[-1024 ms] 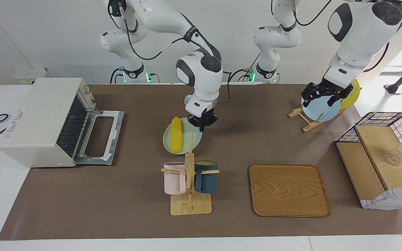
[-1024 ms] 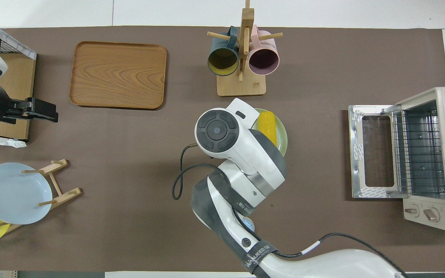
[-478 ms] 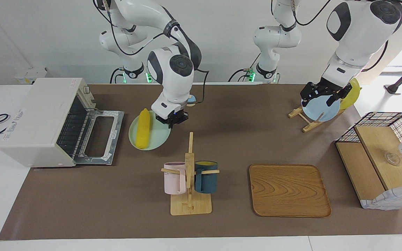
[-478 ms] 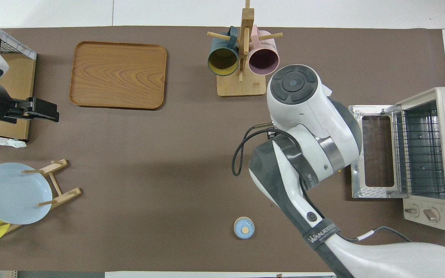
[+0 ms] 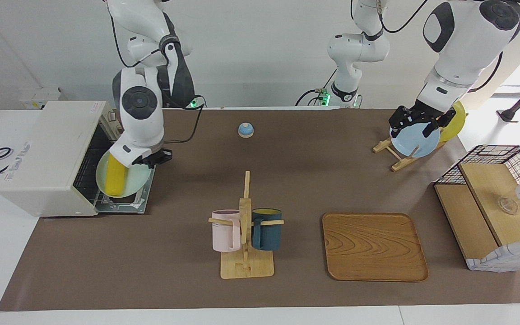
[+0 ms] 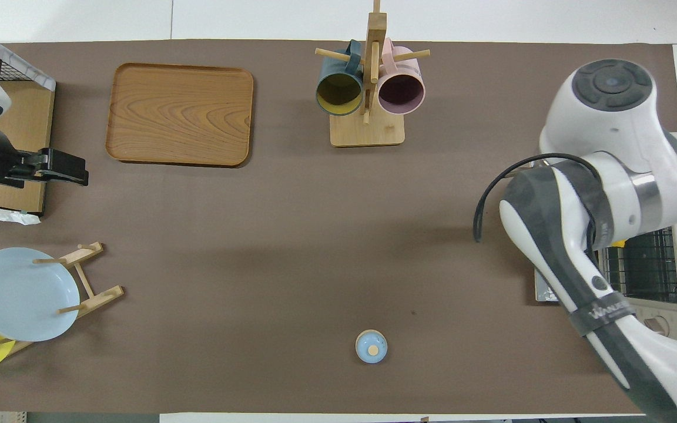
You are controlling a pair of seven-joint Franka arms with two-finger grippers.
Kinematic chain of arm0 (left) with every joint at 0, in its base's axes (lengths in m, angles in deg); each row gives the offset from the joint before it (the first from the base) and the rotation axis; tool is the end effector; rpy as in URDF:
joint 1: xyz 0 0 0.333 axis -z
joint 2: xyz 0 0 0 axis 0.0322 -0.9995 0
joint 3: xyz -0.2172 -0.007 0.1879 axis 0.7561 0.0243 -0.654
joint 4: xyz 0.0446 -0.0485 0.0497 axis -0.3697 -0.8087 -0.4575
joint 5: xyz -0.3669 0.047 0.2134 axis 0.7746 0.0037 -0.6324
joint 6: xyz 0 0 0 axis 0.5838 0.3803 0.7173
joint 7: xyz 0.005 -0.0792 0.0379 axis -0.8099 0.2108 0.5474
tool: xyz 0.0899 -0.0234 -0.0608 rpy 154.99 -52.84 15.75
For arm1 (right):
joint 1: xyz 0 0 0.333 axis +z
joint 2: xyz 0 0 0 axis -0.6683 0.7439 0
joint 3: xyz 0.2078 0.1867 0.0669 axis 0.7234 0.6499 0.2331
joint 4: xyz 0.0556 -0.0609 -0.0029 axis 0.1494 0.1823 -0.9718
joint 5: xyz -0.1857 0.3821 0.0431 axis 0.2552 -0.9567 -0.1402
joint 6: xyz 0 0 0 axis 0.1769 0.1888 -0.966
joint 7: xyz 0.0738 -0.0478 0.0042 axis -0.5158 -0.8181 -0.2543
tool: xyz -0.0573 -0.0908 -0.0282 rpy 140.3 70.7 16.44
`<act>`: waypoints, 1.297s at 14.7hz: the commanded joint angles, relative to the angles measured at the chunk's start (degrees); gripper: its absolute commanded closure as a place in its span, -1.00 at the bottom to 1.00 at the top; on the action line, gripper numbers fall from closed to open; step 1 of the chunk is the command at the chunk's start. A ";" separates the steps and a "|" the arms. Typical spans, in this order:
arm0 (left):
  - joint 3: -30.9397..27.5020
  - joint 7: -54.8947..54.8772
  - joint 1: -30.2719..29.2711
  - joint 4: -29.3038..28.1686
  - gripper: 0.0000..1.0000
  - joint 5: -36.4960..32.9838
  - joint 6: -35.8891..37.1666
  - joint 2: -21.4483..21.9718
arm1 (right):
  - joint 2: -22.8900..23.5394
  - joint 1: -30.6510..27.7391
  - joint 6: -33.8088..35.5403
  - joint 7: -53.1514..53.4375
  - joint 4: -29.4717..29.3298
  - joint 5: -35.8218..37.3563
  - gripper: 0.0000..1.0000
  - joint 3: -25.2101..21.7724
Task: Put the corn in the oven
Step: 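Carry the corn into the open oven with the right gripper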
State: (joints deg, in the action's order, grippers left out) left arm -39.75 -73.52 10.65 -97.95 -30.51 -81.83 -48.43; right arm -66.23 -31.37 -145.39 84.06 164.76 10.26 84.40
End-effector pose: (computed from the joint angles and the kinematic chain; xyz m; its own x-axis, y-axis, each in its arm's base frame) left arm 0.5879 -0.0665 0.5544 0.9987 -0.0511 -0.0008 -0.0511 -0.9985 0.0199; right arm 0.6067 0.0559 0.3856 0.9682 0.0827 -0.2361 0.1355 -0.9666 0.2173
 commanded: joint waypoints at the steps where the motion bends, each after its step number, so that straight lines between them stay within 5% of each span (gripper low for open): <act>1: -0.10 0.36 0.08 0.05 -1.00 -1.19 0.13 0.68 | -2.11 -3.45 -1.17 -3.94 3.47 1.09 1.00 0.74; 5: 4.03 0.28 -4.14 0.13 -1.00 -1.19 0.04 0.51 | -3.34 -6.26 -3.19 -6.05 7.24 1.62 1.00 0.66; 9: 4.03 0.28 -3.44 0.05 -1.00 -1.19 -0.05 0.51 | -5.72 -9.78 -9.77 -8.16 14.71 2.15 1.00 0.74; 17: 3.77 0.19 -4.41 -0.04 -1.00 -1.19 0.48 0.59 | -7.30 -12.51 -14.44 -9.14 19.82 1.80 1.00 0.83; 18: 3.77 0.19 -4.32 -0.04 -1.00 -1.19 0.48 0.59 | -7.30 -12.51 -14.36 -9.22 19.65 1.45 0.60 0.83; 19: 3.77 0.19 -4.32 -0.04 -1.00 -1.19 0.48 0.59 | -7.22 -12.42 -14.01 -9.22 19.30 1.36 0.57 0.92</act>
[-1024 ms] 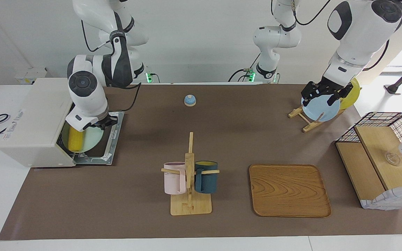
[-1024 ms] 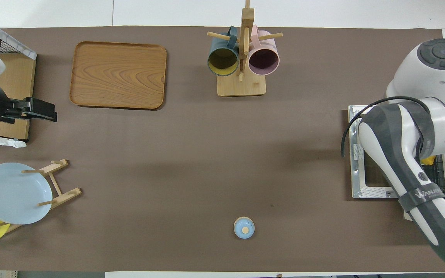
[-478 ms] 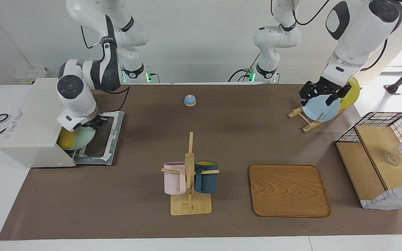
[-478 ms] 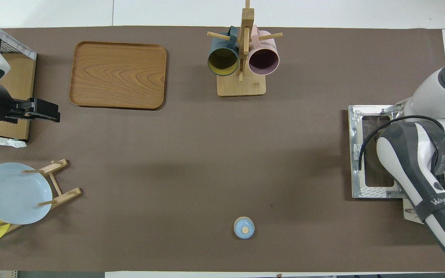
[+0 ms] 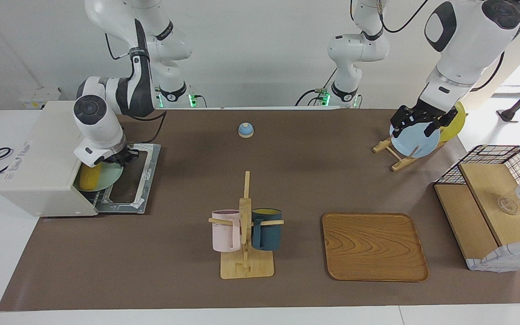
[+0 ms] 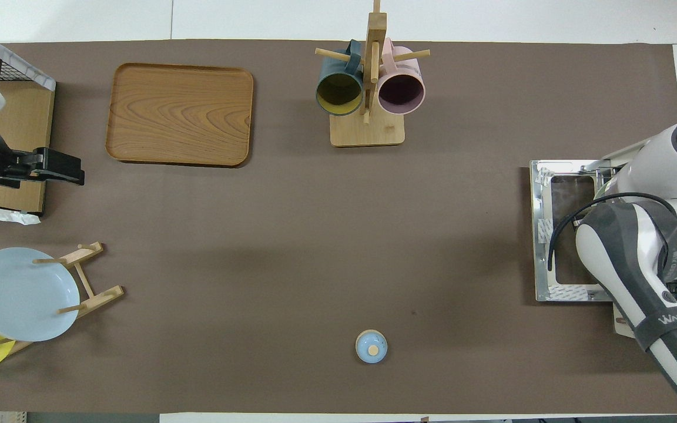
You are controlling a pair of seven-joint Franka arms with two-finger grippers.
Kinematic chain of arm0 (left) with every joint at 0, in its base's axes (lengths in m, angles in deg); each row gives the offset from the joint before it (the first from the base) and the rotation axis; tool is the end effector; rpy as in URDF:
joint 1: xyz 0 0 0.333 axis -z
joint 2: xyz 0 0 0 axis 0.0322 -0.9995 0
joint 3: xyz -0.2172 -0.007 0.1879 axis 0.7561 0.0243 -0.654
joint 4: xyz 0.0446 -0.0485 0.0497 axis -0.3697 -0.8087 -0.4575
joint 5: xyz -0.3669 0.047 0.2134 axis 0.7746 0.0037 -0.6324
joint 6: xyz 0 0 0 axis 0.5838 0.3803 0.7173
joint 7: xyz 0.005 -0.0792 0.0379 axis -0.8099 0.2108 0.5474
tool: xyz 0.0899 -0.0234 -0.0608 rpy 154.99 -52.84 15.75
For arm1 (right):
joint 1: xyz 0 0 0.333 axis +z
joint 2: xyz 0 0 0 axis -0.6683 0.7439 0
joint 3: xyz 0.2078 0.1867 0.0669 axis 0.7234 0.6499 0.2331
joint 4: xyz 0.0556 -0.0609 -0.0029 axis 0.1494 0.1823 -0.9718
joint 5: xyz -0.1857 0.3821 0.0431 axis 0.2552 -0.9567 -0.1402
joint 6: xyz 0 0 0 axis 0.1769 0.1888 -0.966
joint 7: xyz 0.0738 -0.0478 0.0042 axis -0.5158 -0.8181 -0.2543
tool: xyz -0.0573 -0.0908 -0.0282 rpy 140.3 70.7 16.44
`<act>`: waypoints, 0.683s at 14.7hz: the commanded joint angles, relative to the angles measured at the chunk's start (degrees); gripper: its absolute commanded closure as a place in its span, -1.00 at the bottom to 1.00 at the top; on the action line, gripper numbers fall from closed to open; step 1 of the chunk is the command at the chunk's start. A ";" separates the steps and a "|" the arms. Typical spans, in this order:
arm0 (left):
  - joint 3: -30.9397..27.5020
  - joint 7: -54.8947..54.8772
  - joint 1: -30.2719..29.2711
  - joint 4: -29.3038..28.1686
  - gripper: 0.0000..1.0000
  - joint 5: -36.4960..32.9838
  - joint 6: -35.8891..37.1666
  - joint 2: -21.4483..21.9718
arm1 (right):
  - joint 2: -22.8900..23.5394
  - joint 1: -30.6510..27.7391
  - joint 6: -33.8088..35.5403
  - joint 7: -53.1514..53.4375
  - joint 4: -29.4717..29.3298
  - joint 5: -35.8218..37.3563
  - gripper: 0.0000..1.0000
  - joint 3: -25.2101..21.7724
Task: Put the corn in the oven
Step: 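Carry the corn into the open oven with the right gripper, then release the corn inside the oven and withdraw the right gripper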
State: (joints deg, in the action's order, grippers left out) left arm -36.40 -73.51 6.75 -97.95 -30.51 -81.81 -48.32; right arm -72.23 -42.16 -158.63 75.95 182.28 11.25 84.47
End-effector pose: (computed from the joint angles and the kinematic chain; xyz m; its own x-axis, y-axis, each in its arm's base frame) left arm 0.5880 -0.0609 0.5555 0.9991 -0.0413 0.0008 -0.0414 -0.9990 0.0192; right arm 0.5561 -0.0516 0.3174 0.9665 0.0924 -0.2394 0.1357 -0.9759 0.1712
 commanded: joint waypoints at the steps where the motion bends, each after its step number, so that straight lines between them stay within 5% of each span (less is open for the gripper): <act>1: 0.42 0.17 -0.42 -0.04 -1.00 -1.19 0.47 0.48 | -0.96 -1.28 -0.16 -1.11 0.91 0.27 0.56 0.85; 8: 0.42 0.17 -0.42 -0.04 -1.00 -1.19 0.47 0.48 | 0.19 1.35 7.49 -1.03 -6.21 0.27 0.29 1.81; 10: 0.42 0.17 -0.42 -0.04 -1.00 -1.19 0.47 0.48 | 0.54 2.24 5.75 -0.42 -6.58 -0.60 0.46 1.90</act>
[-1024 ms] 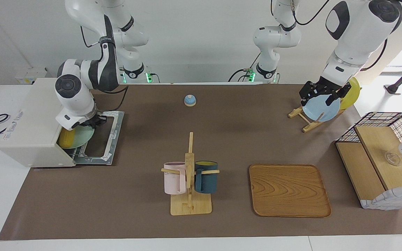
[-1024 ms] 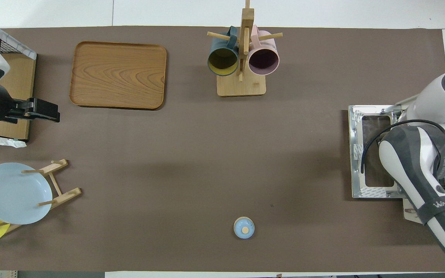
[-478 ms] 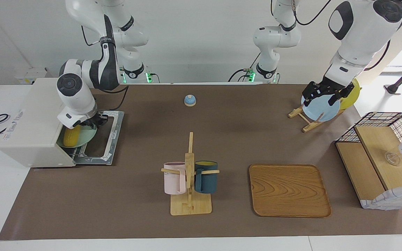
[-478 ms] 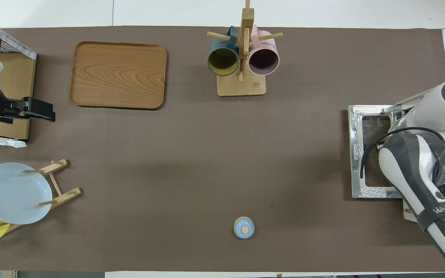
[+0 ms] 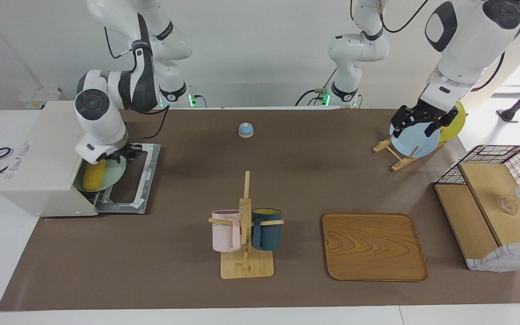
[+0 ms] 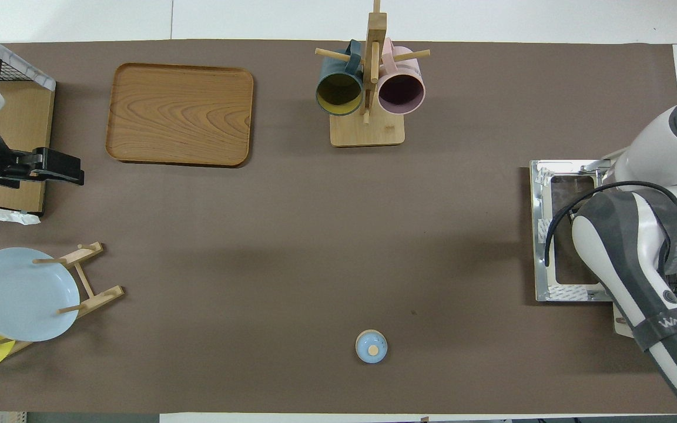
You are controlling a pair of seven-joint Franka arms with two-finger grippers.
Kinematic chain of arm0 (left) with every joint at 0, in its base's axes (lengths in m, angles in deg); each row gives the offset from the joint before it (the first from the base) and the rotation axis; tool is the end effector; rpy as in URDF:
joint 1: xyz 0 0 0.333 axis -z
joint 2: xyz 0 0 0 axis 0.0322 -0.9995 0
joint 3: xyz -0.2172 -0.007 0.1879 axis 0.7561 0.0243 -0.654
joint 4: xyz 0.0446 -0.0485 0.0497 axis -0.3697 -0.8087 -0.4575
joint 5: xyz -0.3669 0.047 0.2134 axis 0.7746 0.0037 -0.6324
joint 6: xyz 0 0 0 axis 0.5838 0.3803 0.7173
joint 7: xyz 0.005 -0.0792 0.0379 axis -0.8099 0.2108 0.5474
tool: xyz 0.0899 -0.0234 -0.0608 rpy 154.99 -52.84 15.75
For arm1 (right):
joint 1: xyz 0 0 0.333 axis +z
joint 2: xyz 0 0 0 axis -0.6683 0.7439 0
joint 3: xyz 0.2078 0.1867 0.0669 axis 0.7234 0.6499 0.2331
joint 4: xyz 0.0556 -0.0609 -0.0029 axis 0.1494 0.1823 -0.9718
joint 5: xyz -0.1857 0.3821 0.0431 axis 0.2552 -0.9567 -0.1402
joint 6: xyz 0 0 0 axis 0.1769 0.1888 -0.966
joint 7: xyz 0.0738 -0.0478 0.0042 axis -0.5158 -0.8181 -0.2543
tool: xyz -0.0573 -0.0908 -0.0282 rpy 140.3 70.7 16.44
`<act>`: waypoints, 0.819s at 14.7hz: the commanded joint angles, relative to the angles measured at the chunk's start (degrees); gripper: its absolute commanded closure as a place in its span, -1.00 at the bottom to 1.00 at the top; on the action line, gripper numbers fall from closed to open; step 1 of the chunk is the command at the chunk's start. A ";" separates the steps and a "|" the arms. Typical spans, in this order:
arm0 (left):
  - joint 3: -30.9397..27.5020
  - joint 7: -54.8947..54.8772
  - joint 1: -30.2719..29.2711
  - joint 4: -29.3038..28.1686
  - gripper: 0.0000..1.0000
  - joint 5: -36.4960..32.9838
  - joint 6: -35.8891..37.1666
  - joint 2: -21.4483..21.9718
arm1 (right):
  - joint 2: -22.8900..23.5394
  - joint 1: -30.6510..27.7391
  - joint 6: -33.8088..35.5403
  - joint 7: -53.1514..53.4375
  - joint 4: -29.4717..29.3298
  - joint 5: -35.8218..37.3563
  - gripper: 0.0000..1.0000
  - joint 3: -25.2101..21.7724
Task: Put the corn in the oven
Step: 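Release the corn inside the oven and withdraw the right gripper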
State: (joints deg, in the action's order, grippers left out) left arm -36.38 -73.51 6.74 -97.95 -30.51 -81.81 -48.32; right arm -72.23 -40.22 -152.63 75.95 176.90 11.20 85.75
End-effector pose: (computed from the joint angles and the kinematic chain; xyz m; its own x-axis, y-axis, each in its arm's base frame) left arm 0.5880 -0.0610 0.5555 0.9991 -0.0415 0.0008 -0.0415 -0.9990 0.0192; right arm 0.5709 -0.0230 0.3545 0.9605 0.1246 -0.2487 0.1721 -0.9687 0.1792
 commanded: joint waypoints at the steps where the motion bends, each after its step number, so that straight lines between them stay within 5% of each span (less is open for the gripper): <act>1: 0.40 0.17 -0.42 -0.04 -1.00 -1.19 0.47 0.48 | 0.63 0.39 -2.79 0.03 -0.76 -3.16 0.71 0.62; 2: 0.40 0.17 -0.42 -0.04 -1.00 -1.19 0.47 0.48 | 0.63 0.39 -5.68 0.21 0.47 -5.54 1.00 0.53; 6: 0.40 0.17 -0.42 -0.04 -1.00 -1.19 0.47 0.48 | -0.42 3.81 -14.40 5.98 7.58 -7.31 1.00 0.80; 12: 0.40 0.17 -0.42 -0.04 -1.00 -1.19 0.38 0.48 | 4.67 4.09 -20.56 8.47 9.00 -8.29 1.00 0.80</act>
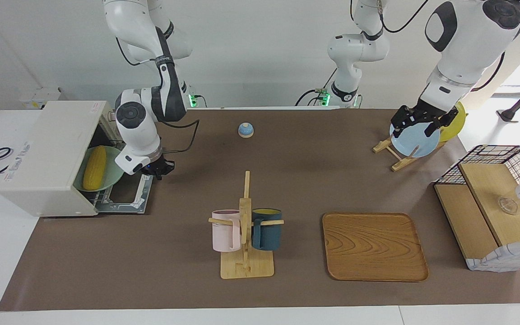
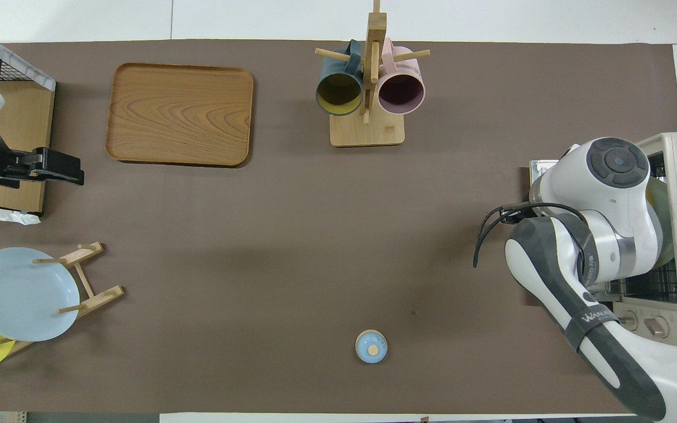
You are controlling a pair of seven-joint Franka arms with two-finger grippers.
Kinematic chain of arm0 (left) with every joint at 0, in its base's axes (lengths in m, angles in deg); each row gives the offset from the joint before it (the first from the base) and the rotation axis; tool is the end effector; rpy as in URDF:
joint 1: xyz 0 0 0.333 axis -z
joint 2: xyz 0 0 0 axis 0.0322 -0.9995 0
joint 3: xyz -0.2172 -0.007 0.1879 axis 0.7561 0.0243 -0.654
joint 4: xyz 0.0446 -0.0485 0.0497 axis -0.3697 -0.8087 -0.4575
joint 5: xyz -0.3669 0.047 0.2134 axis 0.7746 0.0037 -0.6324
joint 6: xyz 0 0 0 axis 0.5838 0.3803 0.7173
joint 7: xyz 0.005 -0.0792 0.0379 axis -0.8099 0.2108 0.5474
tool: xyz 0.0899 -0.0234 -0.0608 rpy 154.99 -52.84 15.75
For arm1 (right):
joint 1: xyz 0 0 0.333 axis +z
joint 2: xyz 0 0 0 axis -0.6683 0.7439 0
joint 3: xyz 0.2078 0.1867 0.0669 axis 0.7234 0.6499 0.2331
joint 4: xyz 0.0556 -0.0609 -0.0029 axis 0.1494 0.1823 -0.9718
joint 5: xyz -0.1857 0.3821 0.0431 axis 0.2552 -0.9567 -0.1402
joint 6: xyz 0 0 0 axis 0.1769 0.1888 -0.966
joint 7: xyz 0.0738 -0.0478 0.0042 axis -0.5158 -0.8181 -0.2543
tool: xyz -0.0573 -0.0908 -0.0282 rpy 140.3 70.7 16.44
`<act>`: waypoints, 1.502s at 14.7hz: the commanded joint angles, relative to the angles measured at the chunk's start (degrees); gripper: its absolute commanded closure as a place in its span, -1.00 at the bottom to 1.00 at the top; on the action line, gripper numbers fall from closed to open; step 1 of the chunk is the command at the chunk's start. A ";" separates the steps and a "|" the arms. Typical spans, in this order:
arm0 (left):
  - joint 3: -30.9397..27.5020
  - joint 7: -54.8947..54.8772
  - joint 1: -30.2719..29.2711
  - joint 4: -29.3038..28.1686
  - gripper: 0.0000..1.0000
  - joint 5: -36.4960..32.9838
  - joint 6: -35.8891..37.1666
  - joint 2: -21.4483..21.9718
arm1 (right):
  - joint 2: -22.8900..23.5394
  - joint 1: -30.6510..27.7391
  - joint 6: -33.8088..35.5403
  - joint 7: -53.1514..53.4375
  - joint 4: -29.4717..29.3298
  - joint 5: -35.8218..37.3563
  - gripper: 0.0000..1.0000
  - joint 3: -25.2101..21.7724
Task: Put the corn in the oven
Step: 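Push the oven door closed with the right gripper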
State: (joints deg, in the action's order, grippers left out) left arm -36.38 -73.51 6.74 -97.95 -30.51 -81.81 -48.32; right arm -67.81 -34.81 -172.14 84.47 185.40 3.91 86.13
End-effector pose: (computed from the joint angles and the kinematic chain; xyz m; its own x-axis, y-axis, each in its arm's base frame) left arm 0.5880 -0.0610 0.5555 0.9991 -0.0415 0.0008 -0.0415 -0.9990 0.0192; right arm 0.5638 0.0485 0.2643 0.9910 0.0738 -0.1115 0.0835 -0.9928 0.0854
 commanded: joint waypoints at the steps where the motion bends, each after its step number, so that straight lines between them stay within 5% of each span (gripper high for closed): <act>1: 0.40 0.17 -0.42 -0.04 -1.00 -1.19 0.47 0.48 | 0.60 -1.59 -2.01 -0.23 1.37 -0.99 1.00 0.42; 8: 0.40 0.17 -0.42 -0.04 -1.00 -1.19 0.47 0.48 | 0.69 -1.42 -2.73 -0.32 2.17 1.37 1.00 0.15; 11: 0.40 0.17 -0.42 -0.04 -1.00 -1.19 0.38 0.48 | 0.69 -1.68 4.27 -1.10 -2.47 8.05 1.00 0.15; 18: 0.40 0.17 -0.42 -0.04 -1.00 -1.19 0.38 0.48 | -2.90 -6.33 19.76 -15.85 -12.15 8.23 1.00 -0.11; 22: 0.40 0.17 -0.42 -0.04 -1.00 -1.19 0.38 0.48 | -5.45 -10.82 21.18 -22.81 -12.95 7.88 1.00 -0.20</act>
State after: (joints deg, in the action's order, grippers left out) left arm -36.38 -73.51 6.74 -97.95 -30.51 -81.81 -48.32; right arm -73.84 -43.22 -149.54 65.01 172.49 9.93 86.27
